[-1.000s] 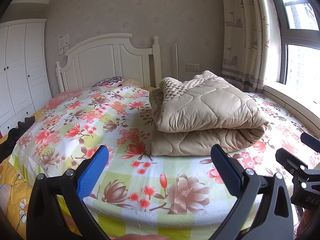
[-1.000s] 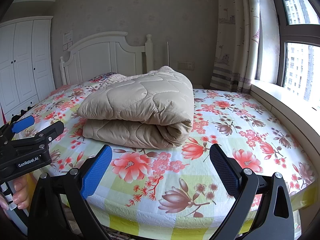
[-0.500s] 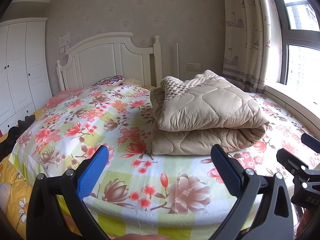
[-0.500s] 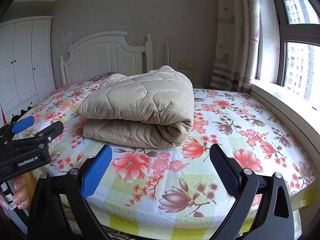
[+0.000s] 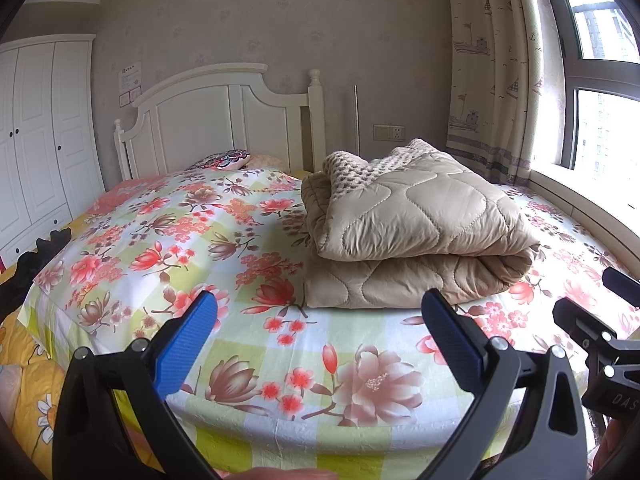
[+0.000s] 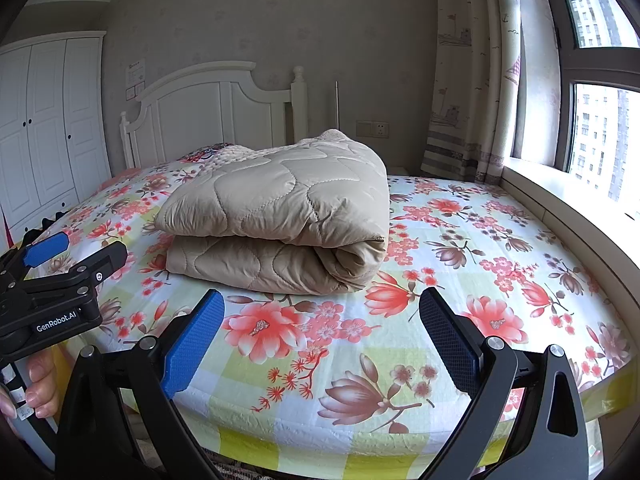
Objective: Fold large clothes
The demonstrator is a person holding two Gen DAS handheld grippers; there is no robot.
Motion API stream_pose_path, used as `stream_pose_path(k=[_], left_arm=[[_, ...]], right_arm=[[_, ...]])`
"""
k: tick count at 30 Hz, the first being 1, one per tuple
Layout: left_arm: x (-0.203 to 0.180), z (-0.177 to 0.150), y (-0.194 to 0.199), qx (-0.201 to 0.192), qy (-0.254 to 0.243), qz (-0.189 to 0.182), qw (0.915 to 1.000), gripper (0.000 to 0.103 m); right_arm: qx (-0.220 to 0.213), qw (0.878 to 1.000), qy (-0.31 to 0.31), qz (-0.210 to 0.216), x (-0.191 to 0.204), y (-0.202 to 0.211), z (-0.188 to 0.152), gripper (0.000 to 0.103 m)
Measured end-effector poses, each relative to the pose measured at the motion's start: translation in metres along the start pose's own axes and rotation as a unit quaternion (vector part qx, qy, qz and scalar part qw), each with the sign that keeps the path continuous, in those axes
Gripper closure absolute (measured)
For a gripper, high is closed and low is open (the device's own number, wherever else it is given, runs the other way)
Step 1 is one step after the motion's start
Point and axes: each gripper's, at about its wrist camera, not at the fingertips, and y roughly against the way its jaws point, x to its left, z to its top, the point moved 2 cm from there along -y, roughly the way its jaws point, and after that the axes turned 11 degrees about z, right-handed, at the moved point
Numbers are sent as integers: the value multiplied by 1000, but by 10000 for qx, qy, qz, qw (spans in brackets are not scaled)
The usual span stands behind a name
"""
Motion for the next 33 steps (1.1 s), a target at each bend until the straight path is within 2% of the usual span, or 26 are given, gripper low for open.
stream_pose_path(k=[19, 33], left_arm=[[-2, -1, 4, -59, 10, 48, 10000, 2], [-2, 4, 16, -307, -2, 147, 9994, 2]], right_arm=[[20, 10000, 12, 14, 1, 0, -2, 8], [-13, 10000, 80, 14, 3, 4, 0, 8]])
